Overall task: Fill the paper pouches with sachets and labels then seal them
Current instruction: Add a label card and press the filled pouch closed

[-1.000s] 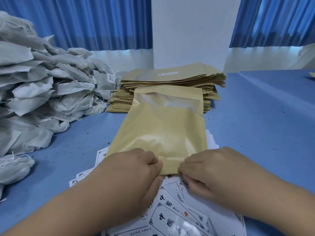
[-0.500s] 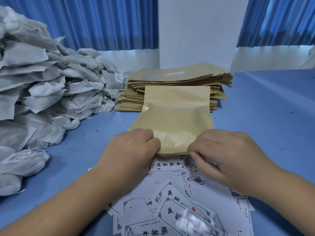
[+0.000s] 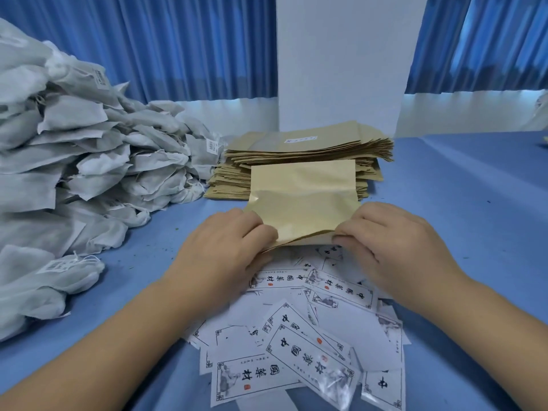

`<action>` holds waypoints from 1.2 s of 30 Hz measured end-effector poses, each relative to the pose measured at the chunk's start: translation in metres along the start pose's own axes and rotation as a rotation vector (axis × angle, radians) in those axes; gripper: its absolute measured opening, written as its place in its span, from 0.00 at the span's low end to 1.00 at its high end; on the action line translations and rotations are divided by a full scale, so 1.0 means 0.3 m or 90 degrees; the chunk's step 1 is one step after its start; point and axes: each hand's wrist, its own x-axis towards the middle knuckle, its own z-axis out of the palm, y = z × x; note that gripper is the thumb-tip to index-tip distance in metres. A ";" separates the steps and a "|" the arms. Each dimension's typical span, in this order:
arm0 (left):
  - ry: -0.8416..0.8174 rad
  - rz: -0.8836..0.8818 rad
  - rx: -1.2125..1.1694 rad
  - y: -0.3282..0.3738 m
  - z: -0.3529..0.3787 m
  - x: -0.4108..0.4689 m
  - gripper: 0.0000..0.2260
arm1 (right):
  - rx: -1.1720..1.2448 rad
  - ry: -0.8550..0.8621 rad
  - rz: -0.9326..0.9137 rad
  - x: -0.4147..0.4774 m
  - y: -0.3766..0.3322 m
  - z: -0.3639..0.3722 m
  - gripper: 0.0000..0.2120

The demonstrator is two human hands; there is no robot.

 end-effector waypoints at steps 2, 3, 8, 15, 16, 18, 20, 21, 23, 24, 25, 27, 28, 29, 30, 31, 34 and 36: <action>0.004 -0.021 0.000 0.001 -0.017 -0.008 0.10 | 0.003 0.020 0.004 0.002 0.011 -0.011 0.11; 0.013 -0.027 0.003 -0.002 -0.027 -0.011 0.08 | 0.002 0.024 0.001 0.000 0.014 -0.017 0.11; 0.083 -0.024 -0.013 -0.029 -0.055 -0.023 0.11 | 0.014 -0.004 -0.019 0.003 0.019 -0.051 0.13; 0.129 -0.016 -0.039 -0.114 -0.061 -0.052 0.07 | -0.009 -0.060 -0.056 -0.006 0.036 -0.091 0.05; 0.129 -0.001 -0.047 -0.119 -0.065 -0.052 0.08 | -0.014 -0.055 -0.042 -0.009 0.037 -0.089 0.06; 0.130 0.017 -0.063 -0.129 -0.075 -0.049 0.08 | 0.002 -0.036 0.004 -0.013 0.043 -0.085 0.07; 0.129 0.017 -0.062 -0.139 -0.090 -0.051 0.08 | 0.041 -0.020 0.053 -0.015 0.054 -0.086 0.07; 0.126 0.014 -0.057 -0.143 -0.096 -0.053 0.09 | 0.054 -0.017 0.071 -0.016 0.058 -0.088 0.07; 0.105 0.010 -0.046 -0.144 -0.106 -0.055 0.11 | 0.061 -0.023 0.078 -0.018 0.060 -0.089 0.07; 0.090 0.011 -0.047 -0.139 -0.108 -0.054 0.11 | 0.052 -0.032 0.068 -0.018 0.057 -0.090 0.06; 0.074 0.014 -0.050 -0.134 -0.109 -0.052 0.12 | 0.032 -0.044 0.051 -0.016 0.053 -0.094 0.04; 0.052 0.018 -0.057 -0.123 -0.113 -0.050 0.13 | -0.026 -0.074 0.009 -0.010 0.044 -0.098 0.06; 0.044 0.019 -0.060 -0.118 -0.116 -0.049 0.14 | -0.048 -0.082 -0.014 -0.006 0.036 -0.096 0.08; 0.038 0.019 -0.063 -0.112 -0.118 -0.049 0.14 | -0.060 -0.081 -0.033 -0.001 0.024 -0.094 0.07; 0.032 0.017 -0.065 -0.105 -0.120 -0.047 0.13 | -0.061 -0.070 -0.051 0.002 0.010 -0.087 0.04; 0.029 0.017 -0.061 -0.096 -0.120 -0.044 0.13 | -0.059 -0.051 -0.064 0.003 -0.005 -0.079 0.03; 0.024 0.025 -0.022 -0.063 -0.112 -0.031 0.11 | -0.052 -0.007 -0.073 -0.002 -0.031 -0.054 0.05; 0.015 0.024 -0.005 -0.046 -0.105 -0.021 0.11 | -0.033 -0.004 -0.069 -0.009 -0.026 -0.051 0.05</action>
